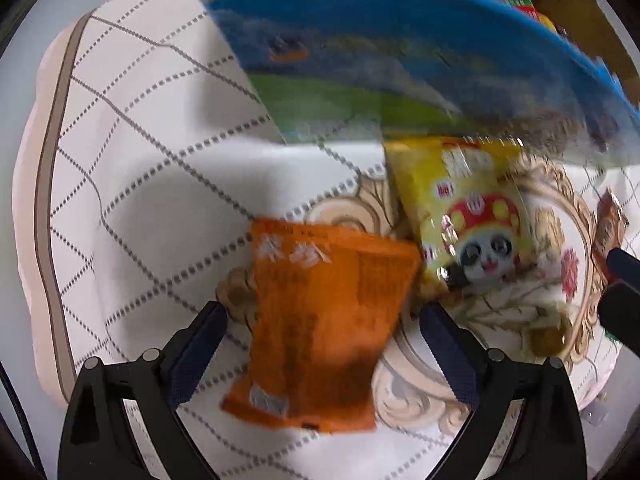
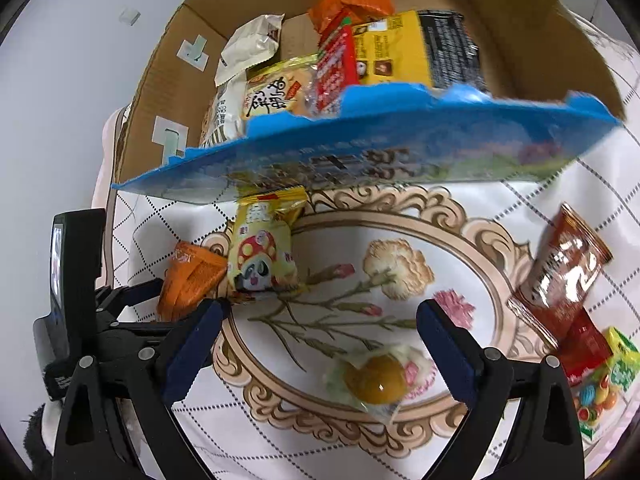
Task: Organize snacks
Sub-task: 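Grasp the orange biscuit packet with the left tool while the right tool grasps the yellow panda snack bag, then lift both packets over the box and open both tools to release them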
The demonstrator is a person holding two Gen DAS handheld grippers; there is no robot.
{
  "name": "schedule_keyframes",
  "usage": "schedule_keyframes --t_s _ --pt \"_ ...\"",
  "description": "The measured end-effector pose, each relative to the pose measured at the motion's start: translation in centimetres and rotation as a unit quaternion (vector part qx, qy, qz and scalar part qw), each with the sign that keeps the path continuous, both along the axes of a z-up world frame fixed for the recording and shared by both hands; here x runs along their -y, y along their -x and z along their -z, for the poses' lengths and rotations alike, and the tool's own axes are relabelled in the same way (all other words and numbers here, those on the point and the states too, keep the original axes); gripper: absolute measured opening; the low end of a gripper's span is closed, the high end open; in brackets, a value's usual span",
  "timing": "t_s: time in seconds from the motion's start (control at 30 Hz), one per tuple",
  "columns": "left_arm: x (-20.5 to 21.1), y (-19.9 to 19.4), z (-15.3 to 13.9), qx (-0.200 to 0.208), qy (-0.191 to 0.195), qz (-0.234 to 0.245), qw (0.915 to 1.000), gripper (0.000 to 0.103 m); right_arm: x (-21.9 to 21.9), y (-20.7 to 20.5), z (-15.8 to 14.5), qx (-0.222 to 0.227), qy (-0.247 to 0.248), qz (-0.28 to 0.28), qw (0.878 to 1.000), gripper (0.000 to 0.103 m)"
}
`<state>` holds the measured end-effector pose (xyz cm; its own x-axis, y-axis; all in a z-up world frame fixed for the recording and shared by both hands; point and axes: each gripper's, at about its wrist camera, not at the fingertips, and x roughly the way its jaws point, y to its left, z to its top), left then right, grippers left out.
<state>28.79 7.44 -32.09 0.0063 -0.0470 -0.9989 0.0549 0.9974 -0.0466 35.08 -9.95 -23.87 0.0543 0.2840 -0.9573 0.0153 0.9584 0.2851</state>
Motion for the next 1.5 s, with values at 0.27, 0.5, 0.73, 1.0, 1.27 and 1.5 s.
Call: schedule_keyframes --t_s 0.27,0.5,0.73,1.0,1.27,1.5 --pt "-3.4 1.2 -1.0 0.02 0.013 -0.071 0.9972 0.068 -5.0 -2.7 2.3 -0.01 0.029 -0.039 0.999 0.1" --pt "-3.6 2.6 -0.7 0.023 0.0 -0.073 0.997 0.068 -8.6 -4.1 5.9 -0.034 0.071 -0.056 0.995 0.1" --pt "-2.4 1.4 -0.3 0.027 -0.028 -0.059 0.9975 0.068 -9.3 -3.8 7.3 -0.035 0.102 -0.066 0.992 0.079" --pt "2.1 2.6 -0.8 0.034 -0.042 -0.017 0.9984 0.052 -7.2 -2.2 6.2 -0.037 0.083 -0.058 0.994 0.068" --pt "2.3 7.5 -2.9 0.032 -0.009 -0.044 0.9985 0.05 -4.8 1.1 4.2 -0.046 0.04 -0.054 0.997 0.067" --pt "3.3 15.4 -4.3 0.017 0.017 -0.053 0.9983 0.051 -4.7 7.4 1.2 -0.049 0.001 -0.094 0.994 0.066"
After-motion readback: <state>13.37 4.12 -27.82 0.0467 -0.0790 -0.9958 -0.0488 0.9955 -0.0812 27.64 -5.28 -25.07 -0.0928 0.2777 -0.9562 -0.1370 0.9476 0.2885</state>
